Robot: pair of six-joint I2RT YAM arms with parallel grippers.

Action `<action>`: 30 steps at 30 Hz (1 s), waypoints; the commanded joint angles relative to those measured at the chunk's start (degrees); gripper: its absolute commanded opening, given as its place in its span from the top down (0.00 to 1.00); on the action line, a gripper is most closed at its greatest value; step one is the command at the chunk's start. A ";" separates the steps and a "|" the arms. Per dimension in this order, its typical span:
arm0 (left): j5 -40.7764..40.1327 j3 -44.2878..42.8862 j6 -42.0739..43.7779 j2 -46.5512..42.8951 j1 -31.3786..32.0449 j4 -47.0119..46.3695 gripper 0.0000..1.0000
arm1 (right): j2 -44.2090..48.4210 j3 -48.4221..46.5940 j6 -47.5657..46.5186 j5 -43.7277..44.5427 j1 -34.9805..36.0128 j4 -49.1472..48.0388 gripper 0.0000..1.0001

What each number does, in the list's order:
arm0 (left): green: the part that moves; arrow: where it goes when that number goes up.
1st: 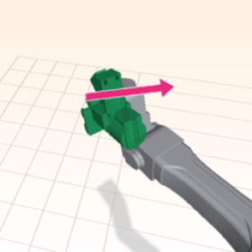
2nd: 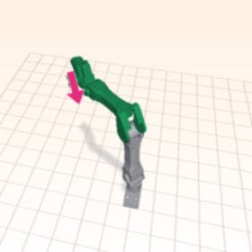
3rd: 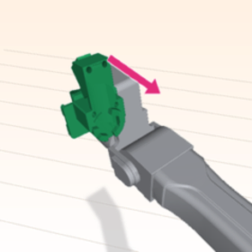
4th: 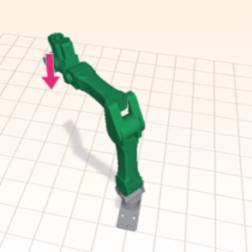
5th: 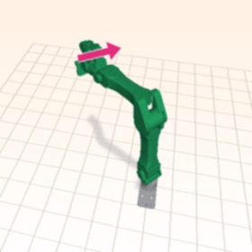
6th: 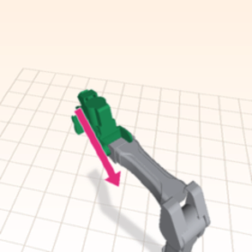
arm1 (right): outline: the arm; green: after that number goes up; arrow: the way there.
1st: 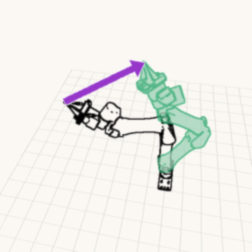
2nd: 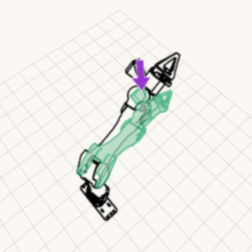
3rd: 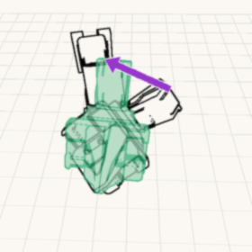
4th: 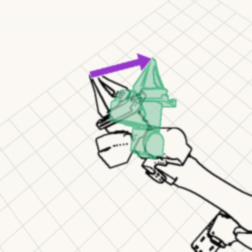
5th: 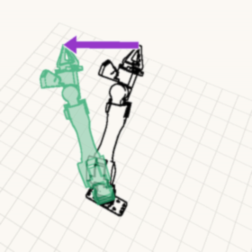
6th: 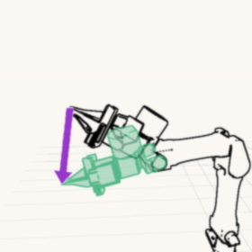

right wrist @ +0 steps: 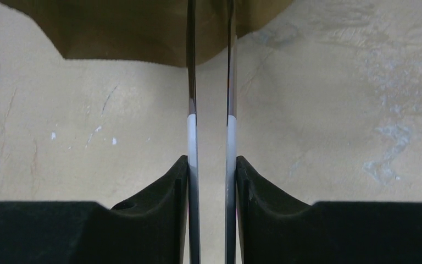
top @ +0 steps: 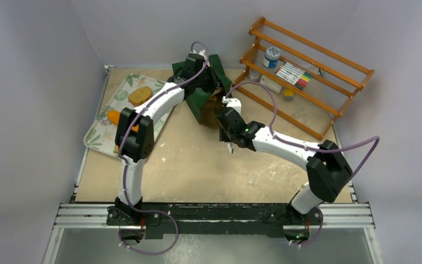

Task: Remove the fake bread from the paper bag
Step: Take out the fake bread from the paper bag.

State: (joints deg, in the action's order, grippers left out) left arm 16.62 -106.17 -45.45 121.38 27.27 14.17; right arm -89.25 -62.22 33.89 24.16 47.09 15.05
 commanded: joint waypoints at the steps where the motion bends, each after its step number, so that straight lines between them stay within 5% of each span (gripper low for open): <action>1: 0.25 -1.50 -0.78 -3.85 0.77 -3.45 1.00 | -1.37 -4.76 -5.01 -2.68 -2.46 -5.22 0.62; 7: 0.60 -1.75 -0.95 -3.94 0.95 -3.73 1.00 | -5.14 -6.63 -6.59 -3.49 -3.93 -5.36 0.55; 30: 2.51 -0.64 -0.34 -5.56 1.12 -3.98 1.00 | -15.15 -16.27 -9.45 1.46 -6.01 -1.74 0.52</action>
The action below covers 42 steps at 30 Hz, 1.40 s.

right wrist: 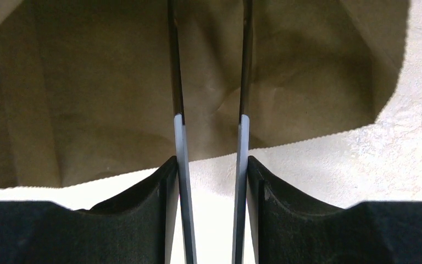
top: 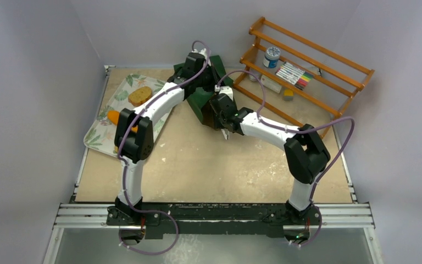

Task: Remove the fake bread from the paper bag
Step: Take out the fake bread from the paper bag.

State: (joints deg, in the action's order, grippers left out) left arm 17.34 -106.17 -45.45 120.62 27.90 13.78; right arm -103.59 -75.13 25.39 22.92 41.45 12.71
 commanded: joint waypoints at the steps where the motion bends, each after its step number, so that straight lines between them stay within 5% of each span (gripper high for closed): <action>1: 1.86 -0.62 -0.26 -4.83 0.49 -3.59 1.00 | -1.09 -3.62 -1.00 2.88 -0.47 0.69 0.52; 21: 3.04 0.49 -0.08 -4.69 0.40 -4.64 1.00 | -9.17 -10.54 -5.26 3.26 -3.19 0.20 0.52; 23: 3.13 0.47 0.07 -4.65 0.40 -4.53 1.00 | -9.67 -11.02 -5.52 2.81 -3.38 0.16 0.56; 31: 3.05 0.57 -0.17 -3.73 0.22 -4.87 1.00 | -8.66 -9.99 -5.53 0.93 -3.35 0.76 0.98; 42: 1.12 -1.70 -0.76 -2.25 0.14 -4.69 1.00 | -0.36 -4.16 -4.45 -0.04 -3.26 0.05 1.00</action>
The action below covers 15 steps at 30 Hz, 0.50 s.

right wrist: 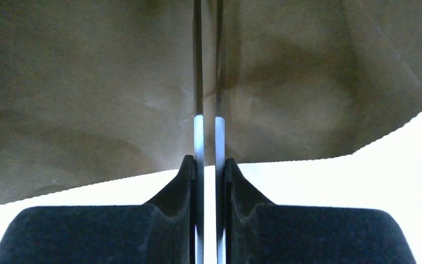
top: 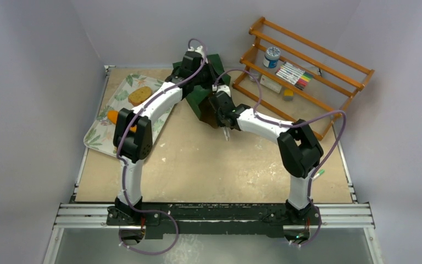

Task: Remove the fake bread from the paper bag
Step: Take out the fake bread from the paper bag.

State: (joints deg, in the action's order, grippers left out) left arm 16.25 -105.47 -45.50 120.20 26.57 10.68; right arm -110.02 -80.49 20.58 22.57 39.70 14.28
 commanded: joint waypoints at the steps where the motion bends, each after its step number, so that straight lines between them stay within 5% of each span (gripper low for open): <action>1: 2.05 -2.71 -0.73 -1.63 1.47 -1.43 1.00 | 7.06 1.96 0.56 0.00 -1.40 -1.57 1.00; 15: -0.86 -8.15 -0.50 2.85 1.47 1.48 1.00 | 18.60 7.71 4.03 -0.44 2.85 2.42 1.00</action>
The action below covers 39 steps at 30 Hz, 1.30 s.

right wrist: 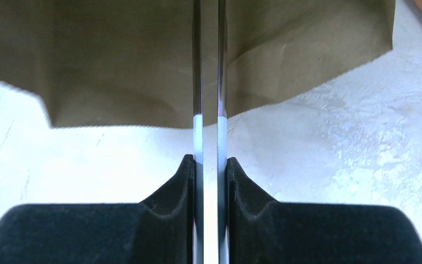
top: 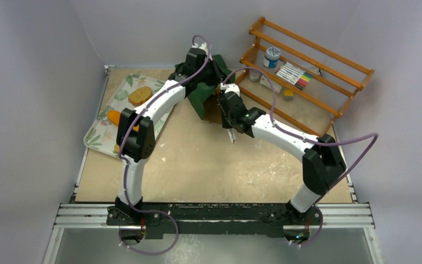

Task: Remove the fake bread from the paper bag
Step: Take out the fake bread from the paper bag.

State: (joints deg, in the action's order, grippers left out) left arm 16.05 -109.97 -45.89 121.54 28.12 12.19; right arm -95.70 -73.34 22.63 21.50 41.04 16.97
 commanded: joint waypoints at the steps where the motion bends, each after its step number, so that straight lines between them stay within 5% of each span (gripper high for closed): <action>1: -0.67 -4.15 0.00 2.04 -0.07 0.29 1.00 | 4.82 0.83 2.32 0.62 1.89 0.07 1.00; 39: -9.32 -18.34 1.77 15.15 -3.59 4.99 1.00 | 29.57 14.93 19.40 6.07 15.51 15.11 1.00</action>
State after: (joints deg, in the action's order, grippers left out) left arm 12.60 -125.54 -45.25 135.17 27.31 19.49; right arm -68.79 -58.54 38.63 24.45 54.94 31.03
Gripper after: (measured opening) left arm 0.005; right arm 0.214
